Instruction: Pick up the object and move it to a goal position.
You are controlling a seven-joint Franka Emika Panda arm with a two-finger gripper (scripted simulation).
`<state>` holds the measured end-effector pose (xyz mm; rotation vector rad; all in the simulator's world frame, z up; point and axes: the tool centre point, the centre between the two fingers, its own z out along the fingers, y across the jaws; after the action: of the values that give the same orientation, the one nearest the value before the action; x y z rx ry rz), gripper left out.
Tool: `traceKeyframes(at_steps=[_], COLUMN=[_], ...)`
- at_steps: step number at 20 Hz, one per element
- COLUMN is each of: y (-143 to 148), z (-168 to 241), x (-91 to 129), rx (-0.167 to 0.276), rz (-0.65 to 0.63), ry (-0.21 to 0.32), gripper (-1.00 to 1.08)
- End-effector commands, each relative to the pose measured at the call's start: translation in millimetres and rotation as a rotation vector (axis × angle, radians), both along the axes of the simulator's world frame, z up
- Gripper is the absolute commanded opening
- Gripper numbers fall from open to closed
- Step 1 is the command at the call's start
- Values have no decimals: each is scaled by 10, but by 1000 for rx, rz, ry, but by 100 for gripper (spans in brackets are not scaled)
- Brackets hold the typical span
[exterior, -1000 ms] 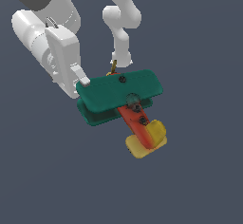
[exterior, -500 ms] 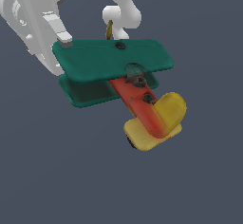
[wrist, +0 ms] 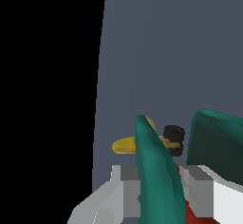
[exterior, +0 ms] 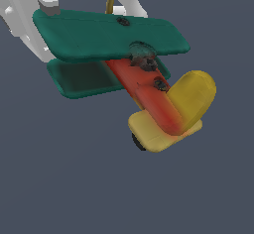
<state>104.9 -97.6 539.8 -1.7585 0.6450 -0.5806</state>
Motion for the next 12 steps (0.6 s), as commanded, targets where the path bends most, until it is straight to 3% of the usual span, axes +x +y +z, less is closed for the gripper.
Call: traceKeyframes(at_steps=[1,12], y=[1,64], z=[80,245], x=[7,-2], rx=[0,0], rz=[1,1], ry=[-5,0], gripper=[-100,-100])
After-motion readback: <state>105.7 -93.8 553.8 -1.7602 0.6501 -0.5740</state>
